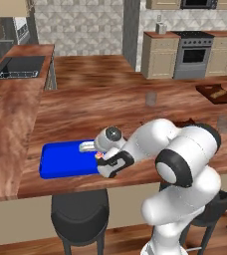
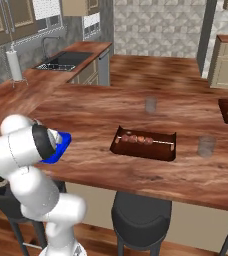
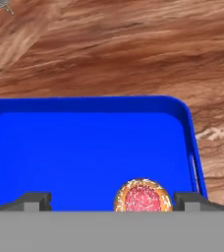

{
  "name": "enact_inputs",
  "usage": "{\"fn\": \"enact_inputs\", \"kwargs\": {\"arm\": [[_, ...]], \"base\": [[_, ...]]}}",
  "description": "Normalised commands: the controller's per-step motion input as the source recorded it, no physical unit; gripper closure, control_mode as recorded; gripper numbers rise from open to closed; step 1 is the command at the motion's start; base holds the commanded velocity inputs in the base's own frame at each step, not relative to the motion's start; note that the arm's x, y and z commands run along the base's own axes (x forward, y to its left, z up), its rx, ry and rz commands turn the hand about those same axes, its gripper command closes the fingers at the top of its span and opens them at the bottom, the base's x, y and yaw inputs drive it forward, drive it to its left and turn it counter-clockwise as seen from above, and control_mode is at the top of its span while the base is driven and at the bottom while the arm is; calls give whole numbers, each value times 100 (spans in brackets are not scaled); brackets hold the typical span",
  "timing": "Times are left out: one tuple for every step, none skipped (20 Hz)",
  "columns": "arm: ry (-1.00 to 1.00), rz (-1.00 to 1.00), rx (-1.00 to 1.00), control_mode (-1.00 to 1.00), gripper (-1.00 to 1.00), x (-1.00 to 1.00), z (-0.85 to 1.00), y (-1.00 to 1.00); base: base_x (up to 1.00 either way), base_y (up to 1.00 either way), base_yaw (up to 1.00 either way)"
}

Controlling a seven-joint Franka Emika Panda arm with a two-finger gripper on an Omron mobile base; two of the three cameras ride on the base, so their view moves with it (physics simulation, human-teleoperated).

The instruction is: Take the cupcake and cake from the fridge and place them on the empty tray on the dining counter.

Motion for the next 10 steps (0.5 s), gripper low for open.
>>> {"fn": "enact_inputs", "kwargs": {"arm": [[0, 0, 31, -100, -100, -30, 100, -47], [0, 0, 32, -100, -100, -31, 100, -59], [0, -1, 31, -100, -100, -36, 100, -74], [0, -3, 26, -100, -100, -43, 100, -84], [1, -3, 21, -100, -100, -48, 100, -86], [4, -4, 12, -100, -100, -48, 100, -84], [6, -3, 7, -100, -100, -52, 100, -69], [10, -3, 6, -100, -100, -44, 100, -66], [11, -2, 3, -100, -100, -30, 100, -56], [12, -3, 1, -100, -100, -26, 100, -54]], "base": [[0, 0, 0], [0, 0, 0], [0, 0, 0], [0, 0, 0], [0, 0, 0], [0, 0, 0], [0, 0, 0], [0, 0, 0], [0, 0, 0], [0, 0, 0]]}}
